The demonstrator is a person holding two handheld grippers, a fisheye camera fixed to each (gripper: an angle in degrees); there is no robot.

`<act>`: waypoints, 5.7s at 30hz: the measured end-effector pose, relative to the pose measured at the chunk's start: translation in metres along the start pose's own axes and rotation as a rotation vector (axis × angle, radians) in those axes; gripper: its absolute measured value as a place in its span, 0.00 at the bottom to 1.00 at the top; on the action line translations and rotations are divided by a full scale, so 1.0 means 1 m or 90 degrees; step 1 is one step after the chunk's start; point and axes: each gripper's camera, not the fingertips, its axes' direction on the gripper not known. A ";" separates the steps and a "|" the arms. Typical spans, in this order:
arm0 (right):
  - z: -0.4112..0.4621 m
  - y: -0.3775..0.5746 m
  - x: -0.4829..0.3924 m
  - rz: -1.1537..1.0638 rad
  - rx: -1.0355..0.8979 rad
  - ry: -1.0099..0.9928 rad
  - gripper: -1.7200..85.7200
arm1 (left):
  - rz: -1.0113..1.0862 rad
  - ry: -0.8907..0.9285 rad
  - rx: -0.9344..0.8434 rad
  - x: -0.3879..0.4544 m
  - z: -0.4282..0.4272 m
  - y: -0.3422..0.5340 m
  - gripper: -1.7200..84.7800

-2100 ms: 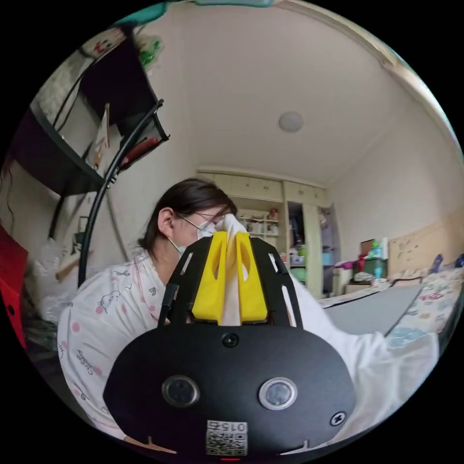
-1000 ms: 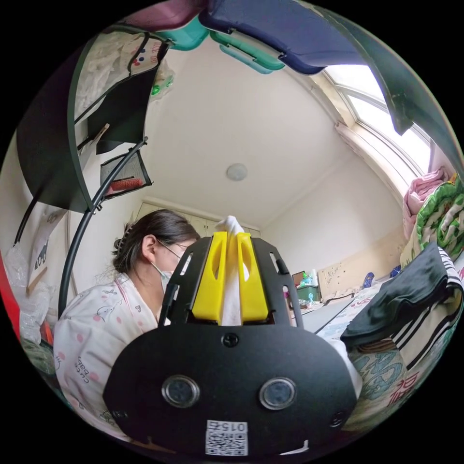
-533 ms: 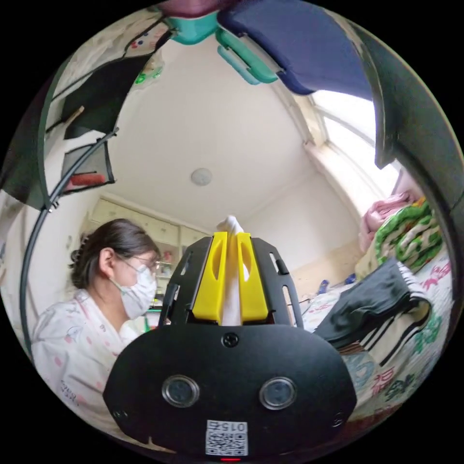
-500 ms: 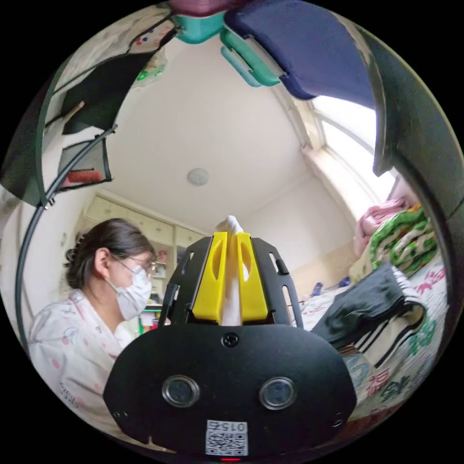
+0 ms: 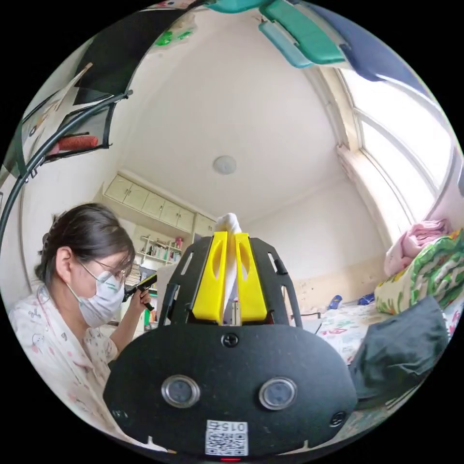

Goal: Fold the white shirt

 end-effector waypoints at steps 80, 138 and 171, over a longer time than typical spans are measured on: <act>0.548 0.099 0.410 0.527 -0.630 0.115 0.06 | -0.576 0.194 -0.518 -0.046 0.326 -0.374 0.03; 0.016 0.249 0.356 0.330 -0.475 0.143 0.04 | -0.517 -0.038 -0.314 -0.086 0.018 -0.030 0.04; 0.007 0.324 0.296 -0.168 -0.594 -0.145 0.13 | 0.045 0.354 -0.355 -0.054 0.059 0.047 0.11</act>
